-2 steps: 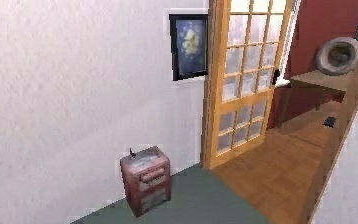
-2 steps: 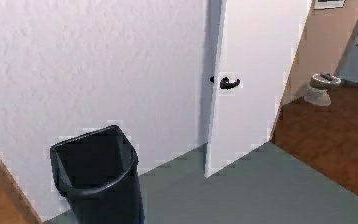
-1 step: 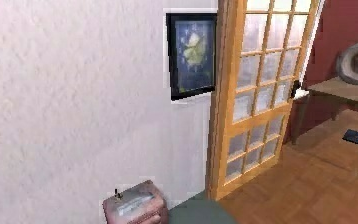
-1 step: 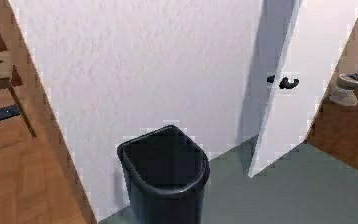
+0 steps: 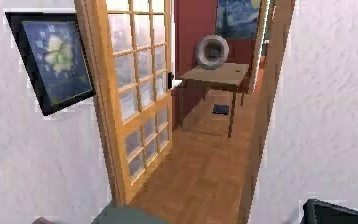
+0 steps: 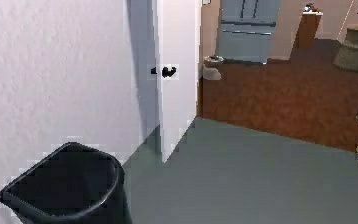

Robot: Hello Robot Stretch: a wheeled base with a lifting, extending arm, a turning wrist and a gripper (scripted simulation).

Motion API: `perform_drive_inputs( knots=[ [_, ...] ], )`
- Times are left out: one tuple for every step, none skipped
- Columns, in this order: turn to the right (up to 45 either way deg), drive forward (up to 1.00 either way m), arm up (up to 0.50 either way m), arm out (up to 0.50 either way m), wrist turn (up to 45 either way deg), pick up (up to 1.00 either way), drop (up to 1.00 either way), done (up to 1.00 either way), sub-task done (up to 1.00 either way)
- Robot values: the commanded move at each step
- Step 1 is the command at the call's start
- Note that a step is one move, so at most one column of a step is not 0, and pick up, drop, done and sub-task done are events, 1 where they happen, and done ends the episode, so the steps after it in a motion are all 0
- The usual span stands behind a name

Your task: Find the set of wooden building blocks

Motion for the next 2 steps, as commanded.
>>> perform_drive_inputs(
  knots=[
    [0.0,0.8,0.0,0.0,0.0,0.0,0.0,0.0,0.0],
    [24.0,0.0,0.0,0.0,0.0,0.0,0.0,0.0,0.0]
  ],
)
